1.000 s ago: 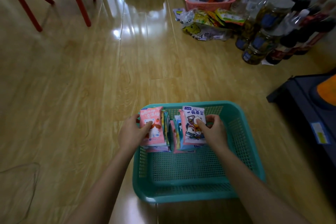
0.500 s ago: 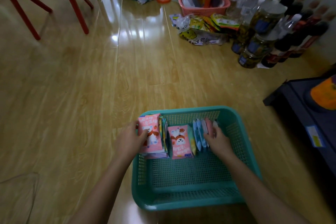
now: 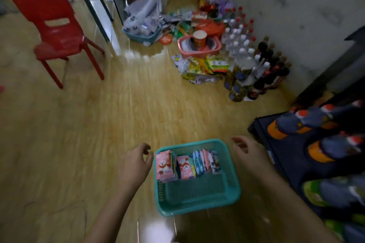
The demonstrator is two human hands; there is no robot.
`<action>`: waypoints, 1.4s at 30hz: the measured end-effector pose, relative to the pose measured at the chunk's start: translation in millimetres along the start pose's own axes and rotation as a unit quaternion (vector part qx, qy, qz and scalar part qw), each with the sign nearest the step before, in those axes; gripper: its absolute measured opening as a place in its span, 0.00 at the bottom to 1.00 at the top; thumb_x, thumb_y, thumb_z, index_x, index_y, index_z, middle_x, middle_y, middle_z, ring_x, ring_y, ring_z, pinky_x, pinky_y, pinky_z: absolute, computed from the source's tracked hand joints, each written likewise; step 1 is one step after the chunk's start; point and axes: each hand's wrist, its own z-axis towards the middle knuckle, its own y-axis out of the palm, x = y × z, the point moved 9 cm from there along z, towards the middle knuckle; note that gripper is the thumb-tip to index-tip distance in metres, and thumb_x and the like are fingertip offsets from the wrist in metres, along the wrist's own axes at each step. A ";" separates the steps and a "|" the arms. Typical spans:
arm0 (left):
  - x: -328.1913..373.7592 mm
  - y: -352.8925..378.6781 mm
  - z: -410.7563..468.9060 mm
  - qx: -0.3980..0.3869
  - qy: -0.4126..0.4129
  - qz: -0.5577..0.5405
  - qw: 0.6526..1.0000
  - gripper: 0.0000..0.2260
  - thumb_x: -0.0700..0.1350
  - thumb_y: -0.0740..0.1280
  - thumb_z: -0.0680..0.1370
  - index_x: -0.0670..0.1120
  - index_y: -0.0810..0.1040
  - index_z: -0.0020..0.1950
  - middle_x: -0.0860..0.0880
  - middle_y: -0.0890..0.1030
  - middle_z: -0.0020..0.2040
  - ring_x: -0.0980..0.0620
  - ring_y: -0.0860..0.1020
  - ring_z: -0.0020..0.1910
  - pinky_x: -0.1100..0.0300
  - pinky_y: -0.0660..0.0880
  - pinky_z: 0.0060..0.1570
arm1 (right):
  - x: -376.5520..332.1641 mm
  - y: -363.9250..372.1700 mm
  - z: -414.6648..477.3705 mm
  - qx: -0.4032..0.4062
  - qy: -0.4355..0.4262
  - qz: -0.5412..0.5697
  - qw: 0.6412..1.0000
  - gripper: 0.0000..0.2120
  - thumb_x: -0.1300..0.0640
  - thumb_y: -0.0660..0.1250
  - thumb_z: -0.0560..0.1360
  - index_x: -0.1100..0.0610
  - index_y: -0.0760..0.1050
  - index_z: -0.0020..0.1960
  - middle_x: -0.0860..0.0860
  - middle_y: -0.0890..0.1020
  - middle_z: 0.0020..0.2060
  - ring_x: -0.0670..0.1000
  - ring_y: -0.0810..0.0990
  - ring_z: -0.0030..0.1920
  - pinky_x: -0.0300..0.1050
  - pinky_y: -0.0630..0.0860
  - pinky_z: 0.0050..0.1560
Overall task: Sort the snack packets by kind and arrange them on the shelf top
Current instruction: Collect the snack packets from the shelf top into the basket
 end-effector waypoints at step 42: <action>624.3 -355.5 -696.3 -0.071 0.745 -0.088 0.657 0.06 0.50 0.67 0.75 0.49 0.79 0.49 0.50 0.83 0.43 0.44 0.81 0.46 0.54 0.74 0.38 | -52.5 -495.2 -1017.9 0.581 0.362 -0.119 0.719 0.09 0.53 0.65 0.75 0.49 0.77 0.55 0.46 0.80 0.49 0.50 0.79 0.50 0.54 0.78 0.46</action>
